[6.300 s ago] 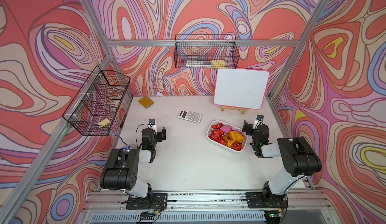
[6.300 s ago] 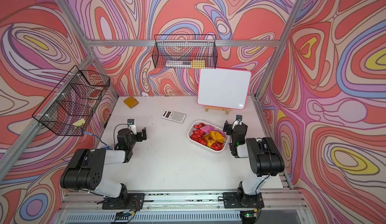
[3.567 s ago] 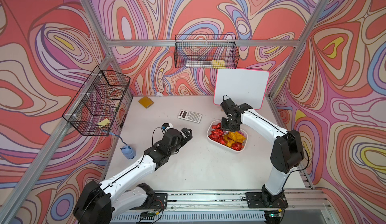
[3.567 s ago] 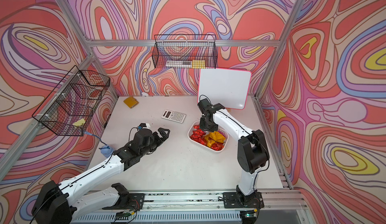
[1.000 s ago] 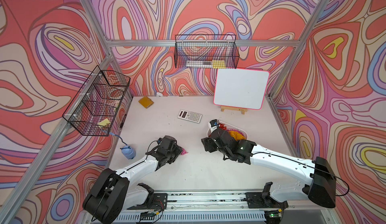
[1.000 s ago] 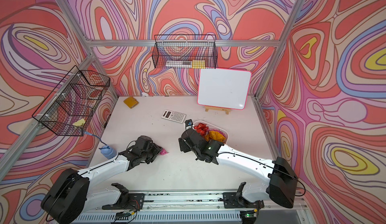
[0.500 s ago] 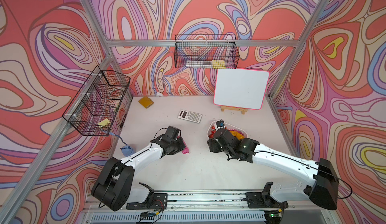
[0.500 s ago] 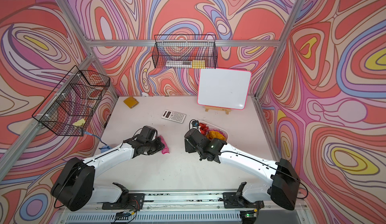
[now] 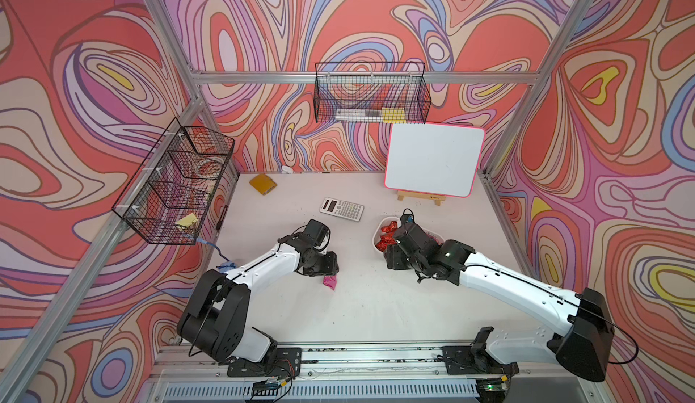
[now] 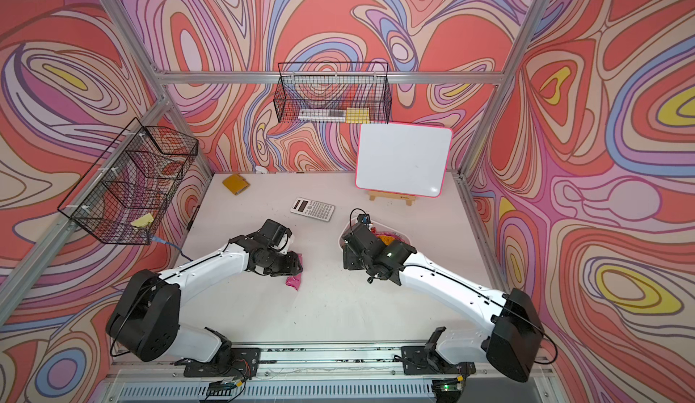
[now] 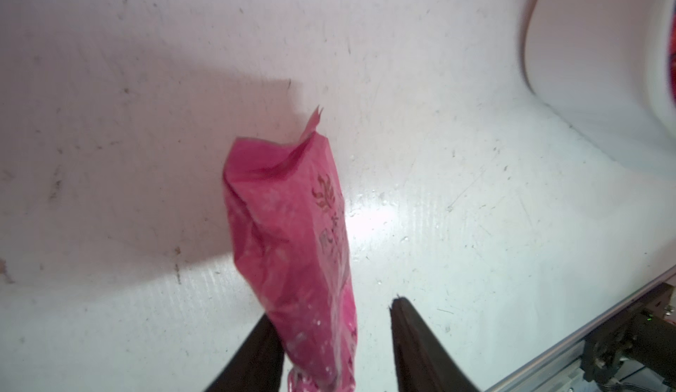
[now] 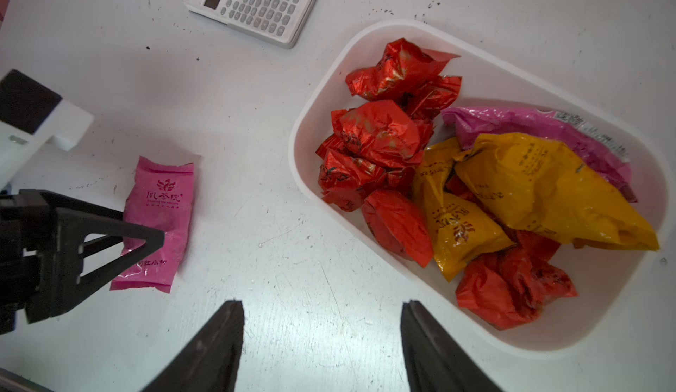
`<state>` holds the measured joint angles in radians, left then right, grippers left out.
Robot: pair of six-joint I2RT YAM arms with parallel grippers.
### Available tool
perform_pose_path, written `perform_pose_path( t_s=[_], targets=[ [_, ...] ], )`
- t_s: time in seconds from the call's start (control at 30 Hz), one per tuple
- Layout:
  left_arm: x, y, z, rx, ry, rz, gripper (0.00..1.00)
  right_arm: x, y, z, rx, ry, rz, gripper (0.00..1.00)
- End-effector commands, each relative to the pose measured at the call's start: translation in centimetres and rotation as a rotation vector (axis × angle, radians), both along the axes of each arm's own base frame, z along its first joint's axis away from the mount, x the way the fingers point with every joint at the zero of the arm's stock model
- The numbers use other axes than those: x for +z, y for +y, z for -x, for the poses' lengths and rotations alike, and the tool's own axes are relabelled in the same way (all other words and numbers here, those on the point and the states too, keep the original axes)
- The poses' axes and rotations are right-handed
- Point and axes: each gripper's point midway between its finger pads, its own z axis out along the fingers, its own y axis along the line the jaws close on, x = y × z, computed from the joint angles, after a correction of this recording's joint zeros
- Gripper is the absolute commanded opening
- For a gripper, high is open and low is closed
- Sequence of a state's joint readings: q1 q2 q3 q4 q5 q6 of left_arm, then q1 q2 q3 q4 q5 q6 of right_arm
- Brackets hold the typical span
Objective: Take the tea bags out of the storage box
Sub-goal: Adjust the tea bag at the center of the board, then pick up the tea bag from the storage box.
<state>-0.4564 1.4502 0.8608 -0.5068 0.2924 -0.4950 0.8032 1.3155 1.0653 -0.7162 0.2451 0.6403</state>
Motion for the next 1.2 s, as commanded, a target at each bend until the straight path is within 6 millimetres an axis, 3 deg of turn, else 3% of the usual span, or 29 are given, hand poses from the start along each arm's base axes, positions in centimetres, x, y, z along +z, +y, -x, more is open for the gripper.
perform_pose_path(
  t_s=[0.0,0.1,0.23,0.33,0.5,0.8,1.0,1.17],
  targets=[
    [4.1,-0.9,-1.9,0.056,-0.098,0.09,0.68,-0.3,-1.6,-0.8,0.009,0.071,0.058,0.69],
    [6.3,-1.8,-2.7,0.147,-0.121,0.199,0.71,-1.0,-2.5,-2.1,0.055,0.107,0.116,0.67],
    [8.5,-3.9,-3.0,0.271,-0.141,0.388,0.71,-2.3,-2.0,-3.9,0.157,0.149,0.199,0.62],
    [8.8,-5.6,-2.6,0.333,-0.136,0.457,0.69,-3.8,-1.9,-4.7,0.207,0.183,0.268,0.56],
    [7.9,-8.2,-2.2,0.428,-0.089,0.554,0.62,-5.7,-2.1,-5.2,0.245,0.226,0.321,0.49],
    [5.7,-11.3,-3.5,0.462,-0.005,0.627,0.55,-8.1,-2.2,-5.8,0.266,0.258,0.355,0.38],
    [4.5,-12.1,-3.9,0.482,0.034,0.628,0.54,-8.5,-1.9,-5.9,0.275,0.259,0.346,0.26],
    [4.0,-12.8,-4.3,0.484,0.042,0.627,0.57,-8.4,-1.9,-5.6,0.278,0.272,0.342,0.1]
  ],
)
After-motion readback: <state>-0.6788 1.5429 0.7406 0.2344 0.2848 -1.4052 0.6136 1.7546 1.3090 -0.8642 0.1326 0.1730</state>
